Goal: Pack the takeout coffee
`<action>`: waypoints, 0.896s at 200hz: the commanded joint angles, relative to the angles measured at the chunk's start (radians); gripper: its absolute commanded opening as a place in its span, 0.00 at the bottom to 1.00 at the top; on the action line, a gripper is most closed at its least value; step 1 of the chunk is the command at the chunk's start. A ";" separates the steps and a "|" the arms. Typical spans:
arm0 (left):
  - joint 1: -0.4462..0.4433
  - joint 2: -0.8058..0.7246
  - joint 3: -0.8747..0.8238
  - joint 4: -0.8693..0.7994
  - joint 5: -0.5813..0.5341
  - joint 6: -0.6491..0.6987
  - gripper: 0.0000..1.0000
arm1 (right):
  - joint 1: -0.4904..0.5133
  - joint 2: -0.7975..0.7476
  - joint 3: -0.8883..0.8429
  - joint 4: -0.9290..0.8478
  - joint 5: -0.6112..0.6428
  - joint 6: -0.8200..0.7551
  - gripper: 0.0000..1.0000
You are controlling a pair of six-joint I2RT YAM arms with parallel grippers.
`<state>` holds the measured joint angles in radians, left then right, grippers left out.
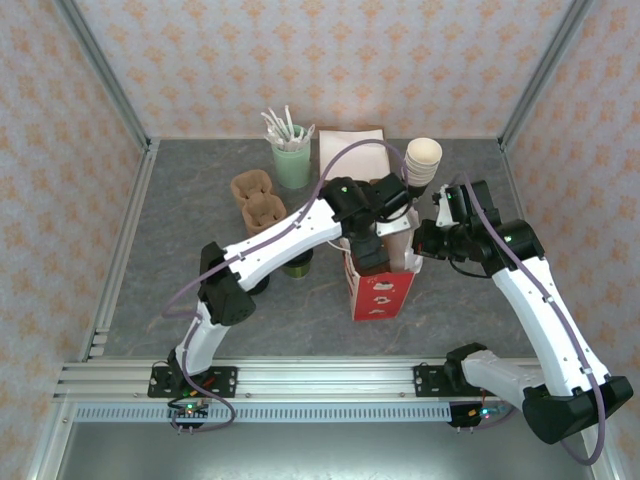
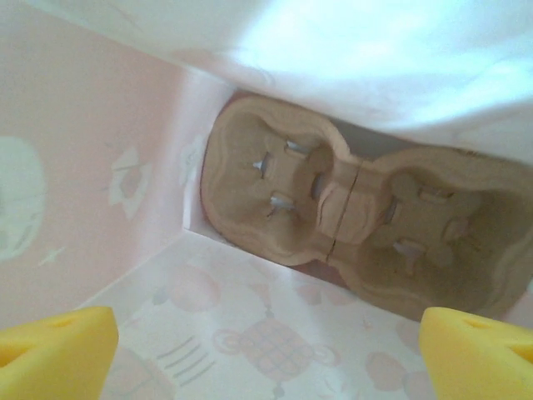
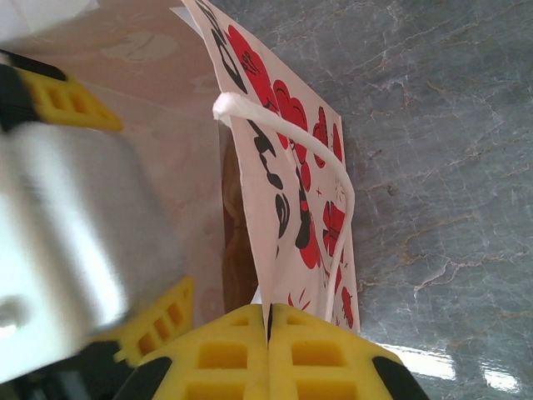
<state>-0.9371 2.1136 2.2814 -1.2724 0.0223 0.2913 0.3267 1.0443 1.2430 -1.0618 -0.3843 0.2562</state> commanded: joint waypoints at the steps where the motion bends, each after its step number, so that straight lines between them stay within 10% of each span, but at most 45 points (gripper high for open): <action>1: 0.014 -0.057 0.096 0.020 0.025 -0.081 0.94 | 0.004 0.000 -0.008 -0.002 0.019 0.023 0.00; 86: 0.034 -0.192 0.213 0.130 0.011 -0.269 0.93 | 0.004 -0.009 -0.020 0.042 0.036 0.099 0.00; 179: 0.126 -0.513 -0.086 0.228 -0.223 -0.433 0.93 | -0.014 0.014 0.074 0.033 0.099 0.083 0.55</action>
<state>-0.8310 1.6558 2.2906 -1.0809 -0.0937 -0.0723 0.3214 1.0512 1.2518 -1.0245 -0.3462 0.3637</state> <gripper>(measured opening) 0.930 0.523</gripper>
